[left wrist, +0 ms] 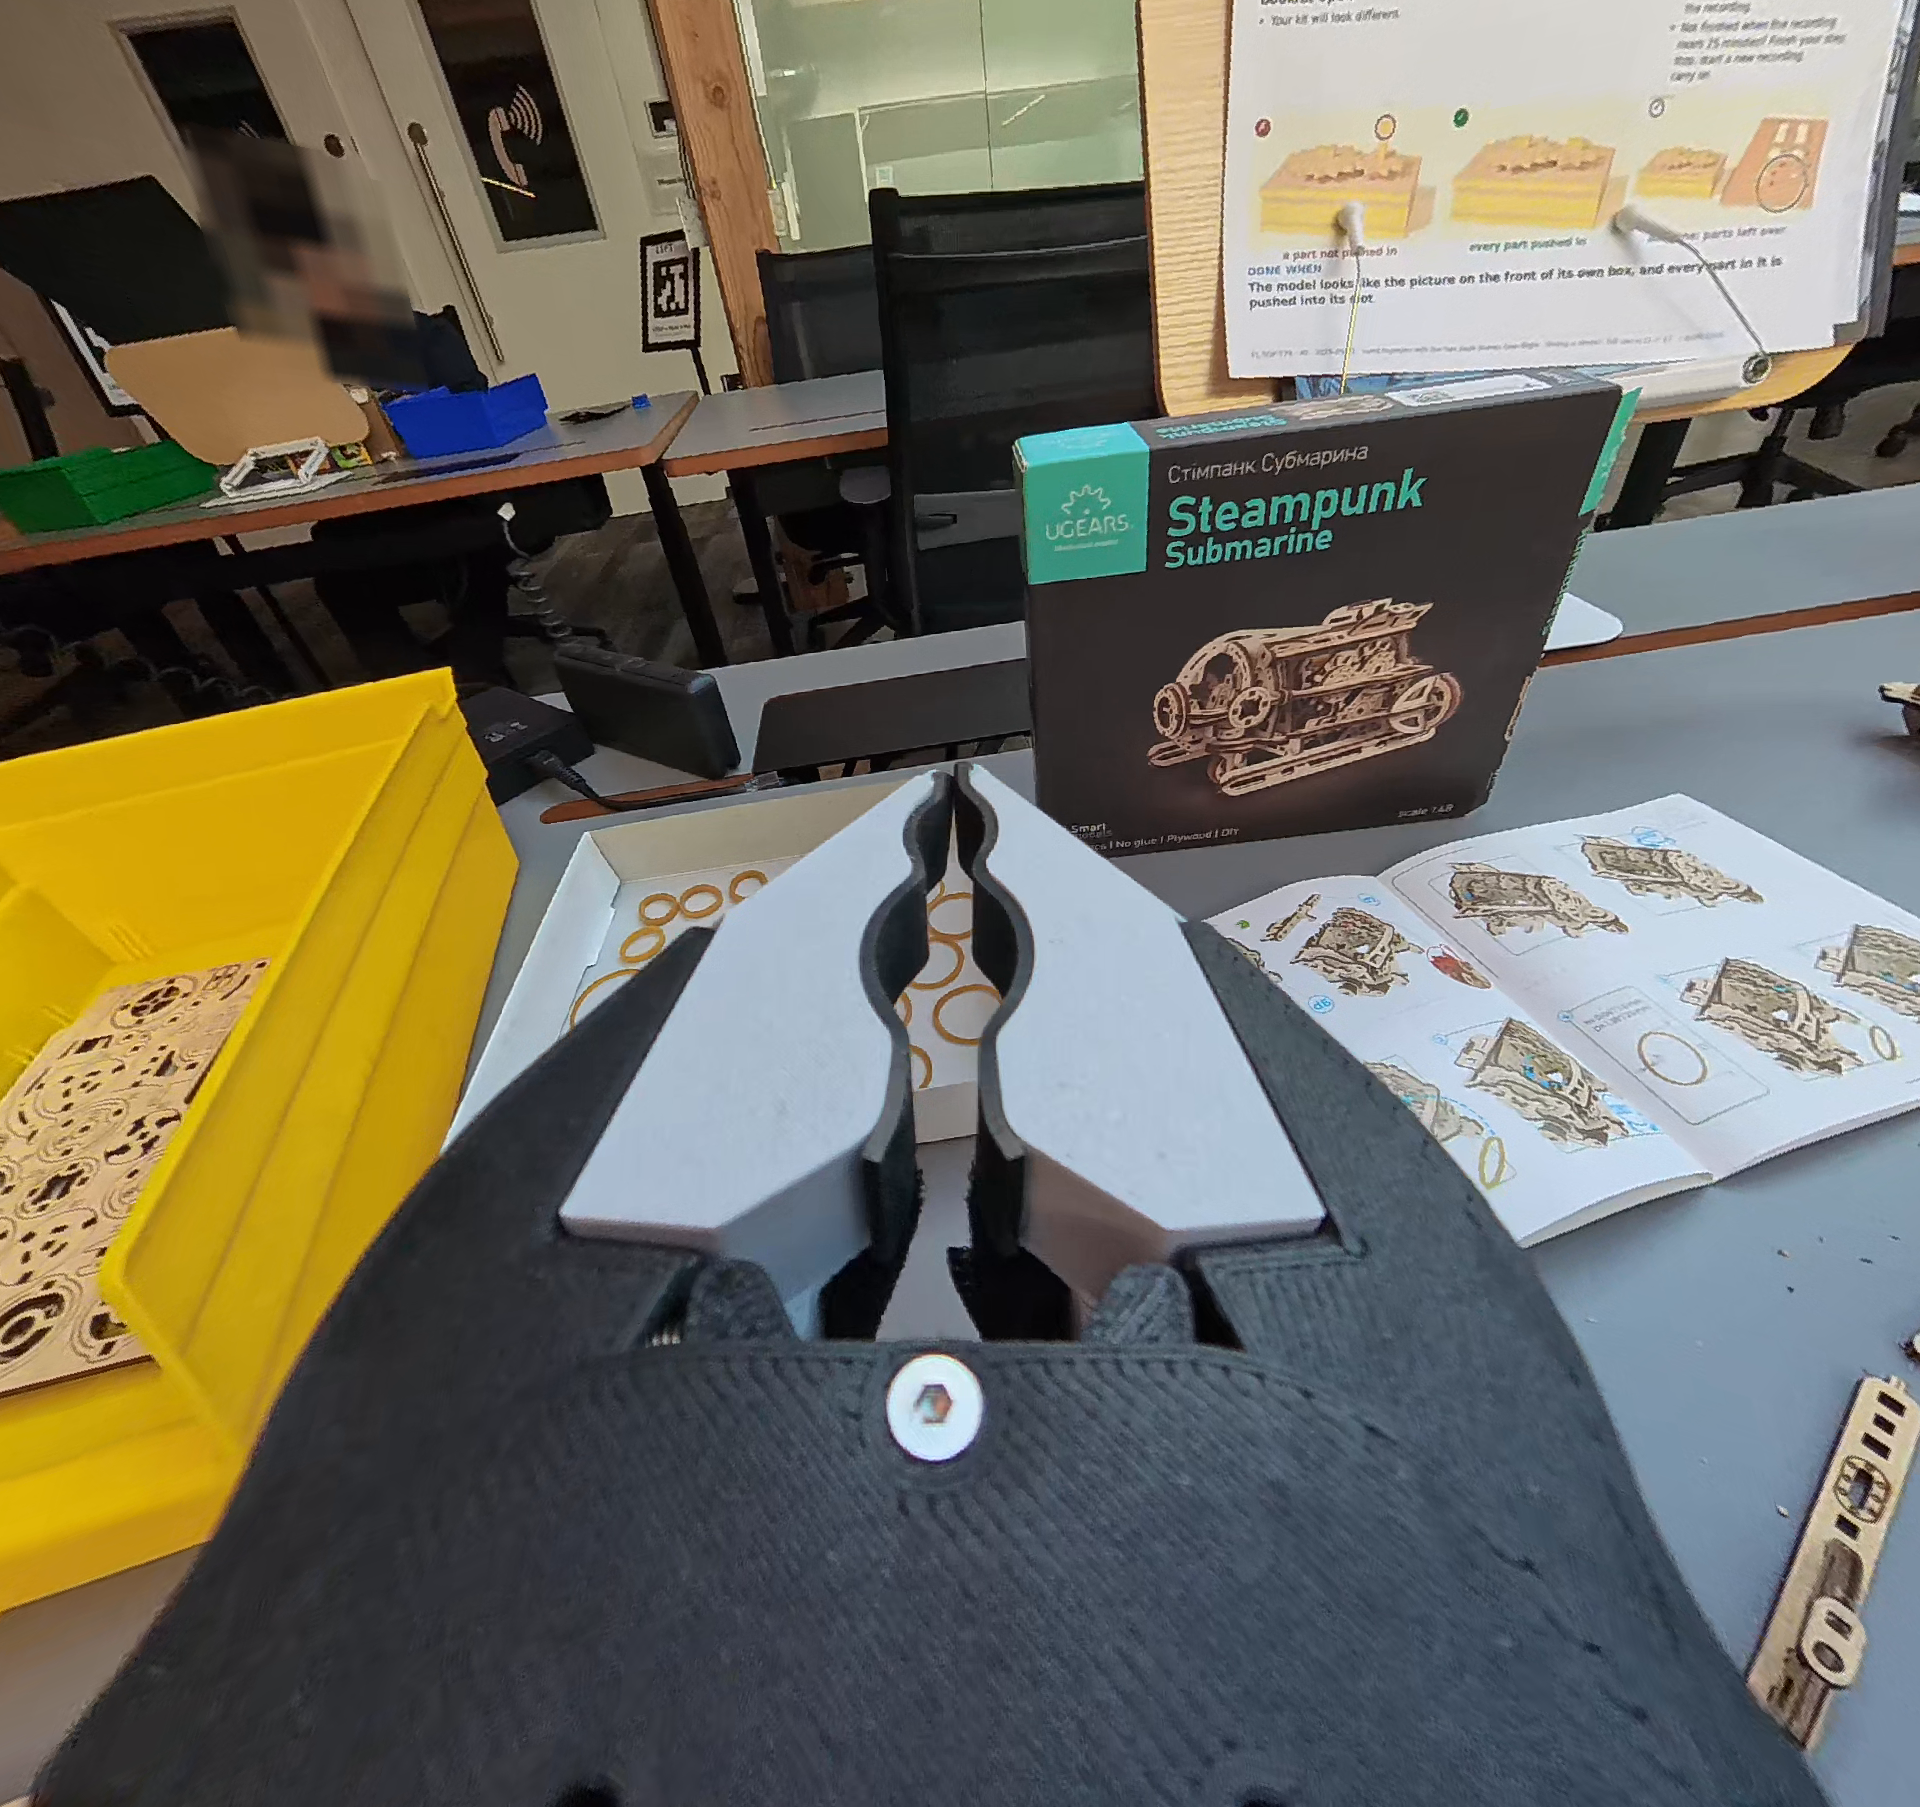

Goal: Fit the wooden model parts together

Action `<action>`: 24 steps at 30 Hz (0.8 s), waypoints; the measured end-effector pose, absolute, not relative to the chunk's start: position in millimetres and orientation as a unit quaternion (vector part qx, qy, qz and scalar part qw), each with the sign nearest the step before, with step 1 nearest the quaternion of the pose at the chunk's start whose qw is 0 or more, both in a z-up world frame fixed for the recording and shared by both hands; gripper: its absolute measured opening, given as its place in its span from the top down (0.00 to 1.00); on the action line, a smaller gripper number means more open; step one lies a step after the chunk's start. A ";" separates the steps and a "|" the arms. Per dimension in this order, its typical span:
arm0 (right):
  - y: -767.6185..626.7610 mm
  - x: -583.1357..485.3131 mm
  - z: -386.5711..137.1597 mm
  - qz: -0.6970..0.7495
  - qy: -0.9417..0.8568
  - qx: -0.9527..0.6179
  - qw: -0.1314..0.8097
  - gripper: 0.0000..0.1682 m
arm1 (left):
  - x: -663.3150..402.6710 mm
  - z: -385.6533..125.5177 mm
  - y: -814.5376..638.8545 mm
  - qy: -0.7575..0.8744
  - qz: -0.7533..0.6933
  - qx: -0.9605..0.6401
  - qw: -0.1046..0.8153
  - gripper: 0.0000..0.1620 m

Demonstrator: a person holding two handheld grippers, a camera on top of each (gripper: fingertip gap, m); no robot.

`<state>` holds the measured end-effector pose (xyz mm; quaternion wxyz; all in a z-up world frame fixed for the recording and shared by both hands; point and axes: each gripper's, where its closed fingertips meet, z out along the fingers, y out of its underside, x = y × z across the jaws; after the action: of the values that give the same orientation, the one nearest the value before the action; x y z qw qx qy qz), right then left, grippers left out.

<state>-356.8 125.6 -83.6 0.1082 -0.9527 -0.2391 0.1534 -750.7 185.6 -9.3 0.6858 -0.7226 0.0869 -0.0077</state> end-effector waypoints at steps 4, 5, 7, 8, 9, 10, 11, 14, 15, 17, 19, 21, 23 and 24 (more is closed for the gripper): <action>125.3 -357.3 -85.7 0.154 -0.238 -0.953 0.105 0.99 | -746.5 -11.2 186.2 0.095 -0.005 -0.724 0.683 1.00; 124.8 -357.2 -86.6 0.154 -0.236 -0.954 0.103 0.99 | -746.0 -11.5 186.2 0.096 -0.004 -0.725 0.682 1.00; 123.6 -357.7 -88.7 0.156 -0.234 -0.955 0.098 0.99 | -745.4 -11.9 186.5 0.098 -0.003 -0.725 0.682 1.00; 123.2 -358.2 -89.4 0.158 -0.234 -0.955 0.095 0.99 | -745.0 -12.1 186.6 0.099 -0.003 -0.725 0.681 1.00; 122.7 -358.3 -90.1 0.158 -0.234 -0.955 0.093 0.99 | -744.7 -12.3 186.6 0.099 -0.003 -0.725 0.681 1.00; 122.2 -358.8 -90.5 0.160 -0.236 -0.954 0.091 0.99 | -744.3 -12.3 186.6 0.100 -0.003 -0.725 0.681 1.00; 122.0 -359.8 -90.2 0.162 -0.240 -0.953 0.092 0.99 | -744.0 -12.5 186.7 0.100 -0.003 -0.726 0.681 1.00; 127.0 -359.4 -87.0 0.152 -0.260 -0.946 0.115 0.96 | -743.6 -14.0 187.1 0.101 -0.004 -0.728 0.679 1.00; 129.9 -358.0 -84.9 0.146 -0.264 -0.945 0.128 0.93 | -743.4 -14.6 187.2 0.101 -0.006 -0.728 0.678 1.00; 132.8 -357.2 -79.2 0.145 -0.271 -0.940 0.147 0.86 | -742.2 -14.9 187.2 0.101 -0.009 -0.729 0.677 1.00; 133.3 -358.4 -71.7 0.160 -0.283 -0.930 0.171 0.85 | -741.7 -14.5 186.9 0.103 -0.008 -0.728 0.678 1.00; 135.0 -356.7 -62.5 0.177 -0.290 -0.917 0.208 0.82 | -740.8 -13.4 186.3 0.104 -0.009 -0.727 0.679 1.00; 133.7 -359.3 -48.6 0.214 -0.320 -0.885 0.262 0.80 | -739.6 -12.5 185.7 0.105 -0.011 -0.726 0.680 1.00; 134.4 -356.5 -42.5 0.218 -0.334 -0.867 0.299 0.79 | -738.6 -12.2 185.3 0.106 -0.012 -0.725 0.680 1.00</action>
<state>-356.5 134.4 -42.5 0.2986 -0.8669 -0.3345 0.2179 -738.6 185.3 -12.2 0.6802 -0.7252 0.1065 -0.0118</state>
